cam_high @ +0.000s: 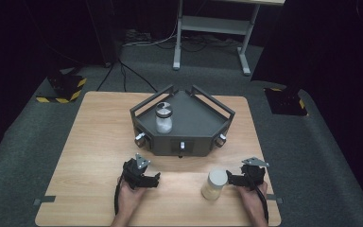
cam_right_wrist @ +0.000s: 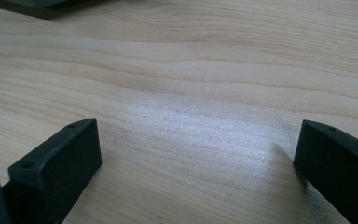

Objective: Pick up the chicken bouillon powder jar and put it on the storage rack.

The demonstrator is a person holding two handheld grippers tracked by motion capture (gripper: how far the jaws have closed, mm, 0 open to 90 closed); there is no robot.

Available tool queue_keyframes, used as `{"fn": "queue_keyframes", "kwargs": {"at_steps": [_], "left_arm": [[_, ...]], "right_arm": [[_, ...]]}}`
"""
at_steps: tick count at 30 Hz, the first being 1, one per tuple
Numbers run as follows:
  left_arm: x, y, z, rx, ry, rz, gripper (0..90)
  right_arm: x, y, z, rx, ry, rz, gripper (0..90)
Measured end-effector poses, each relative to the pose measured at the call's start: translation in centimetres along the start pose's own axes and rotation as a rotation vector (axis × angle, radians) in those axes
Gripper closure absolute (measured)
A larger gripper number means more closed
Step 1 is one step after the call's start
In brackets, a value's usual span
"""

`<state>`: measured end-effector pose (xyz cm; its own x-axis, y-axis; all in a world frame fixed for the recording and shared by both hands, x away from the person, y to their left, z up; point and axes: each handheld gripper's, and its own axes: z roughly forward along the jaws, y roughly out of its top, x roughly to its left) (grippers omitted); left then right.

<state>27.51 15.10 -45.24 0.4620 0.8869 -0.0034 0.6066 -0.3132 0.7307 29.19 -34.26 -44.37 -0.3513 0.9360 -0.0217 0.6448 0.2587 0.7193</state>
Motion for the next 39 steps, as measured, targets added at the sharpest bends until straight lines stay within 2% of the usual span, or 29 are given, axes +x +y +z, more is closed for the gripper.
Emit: {"fn": "queue_keyframes", "kwargs": {"at_steps": [18,30,39], "left_arm": [[0.0,0.0,0.0,0.000,-0.001,-0.001,5.5],[0.0,0.0,0.0,0.001,-0.001,0.000,5.5],[0.0,0.0,0.0,0.000,-0.001,-0.001,5.5]], "right_arm": [[0.1,-1.2,-1.3,-0.004,0.002,-0.006,2.3],[-1.0,-3.0,-4.4,-0.030,0.093,-0.030,2.3],[-0.5,-4.5,-6.3,-0.032,0.173,-0.052,3.3]]}}
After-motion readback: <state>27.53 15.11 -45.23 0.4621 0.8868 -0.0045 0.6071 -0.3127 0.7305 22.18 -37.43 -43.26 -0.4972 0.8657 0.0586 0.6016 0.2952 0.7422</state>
